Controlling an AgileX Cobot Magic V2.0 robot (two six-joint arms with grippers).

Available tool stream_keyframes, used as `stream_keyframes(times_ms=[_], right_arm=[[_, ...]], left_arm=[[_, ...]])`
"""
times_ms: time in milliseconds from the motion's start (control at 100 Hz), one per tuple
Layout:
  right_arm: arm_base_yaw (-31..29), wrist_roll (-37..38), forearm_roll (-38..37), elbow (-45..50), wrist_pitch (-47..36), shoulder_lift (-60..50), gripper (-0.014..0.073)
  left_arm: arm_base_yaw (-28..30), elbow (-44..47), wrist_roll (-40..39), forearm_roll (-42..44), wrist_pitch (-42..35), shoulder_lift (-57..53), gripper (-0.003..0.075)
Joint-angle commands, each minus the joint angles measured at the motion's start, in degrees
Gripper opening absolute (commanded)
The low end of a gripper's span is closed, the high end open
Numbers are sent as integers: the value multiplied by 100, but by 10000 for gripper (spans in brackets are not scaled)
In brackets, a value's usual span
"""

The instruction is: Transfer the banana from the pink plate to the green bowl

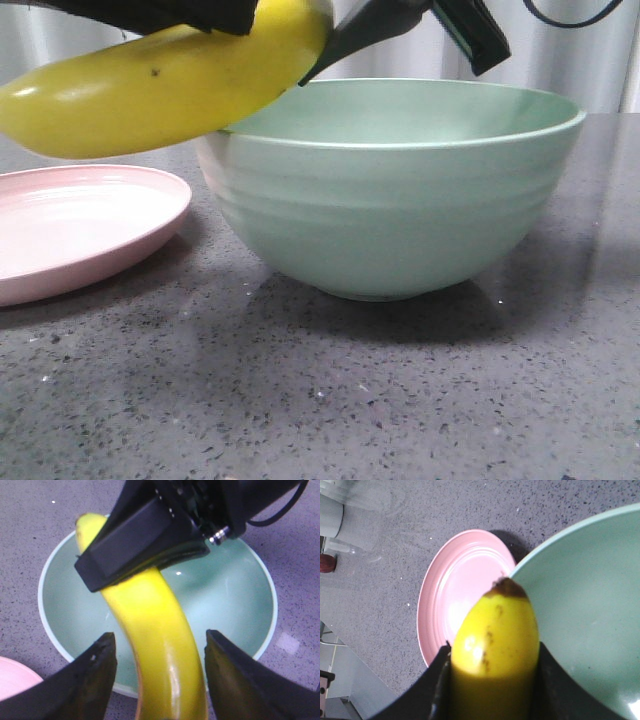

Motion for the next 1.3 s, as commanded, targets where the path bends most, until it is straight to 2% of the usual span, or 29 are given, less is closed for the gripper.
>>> stream_keyframes(times_ms=[0,140,230,350,450,700,810,980,1030,1290], right_arm=[[-36,-106,158,-169,-185,-323,-71],[-254,-116,105,-169,-392,-665,-71],[-572,-129,-230,-169,-444,-907,-71],[-958,-211,-1269,-169,-508,-1103,-71],[-1020,-211,-2083,-157,-508,-1062,-71],[-976,-211,-2173,-100,-440,-623,-67],[-976,-211,-2173,-100,-418,-603,20],[-976,-211,-2182,-100,-428,-603,278],[-976,-211,-2182,-100,-428,-603,325],[-976,-211,-2242,-122,-428,-638,345]], left_arm=[[-45,-296,12,-23,-424,-184,377],[-45,-476,12,-23,-424,-386,377],[-45,-575,12,-19,-424,-511,376],[-45,-612,12,-19,-436,-605,376],[-45,-612,12,-19,-436,-605,376],[-45,-612,12,-19,-436,-605,376],[-45,-612,12,-19,-436,-605,376],[-45,-612,12,-19,-471,-605,376],[-45,-612,12,-19,-471,-605,376],[-45,-612,12,-10,-817,-605,376]])
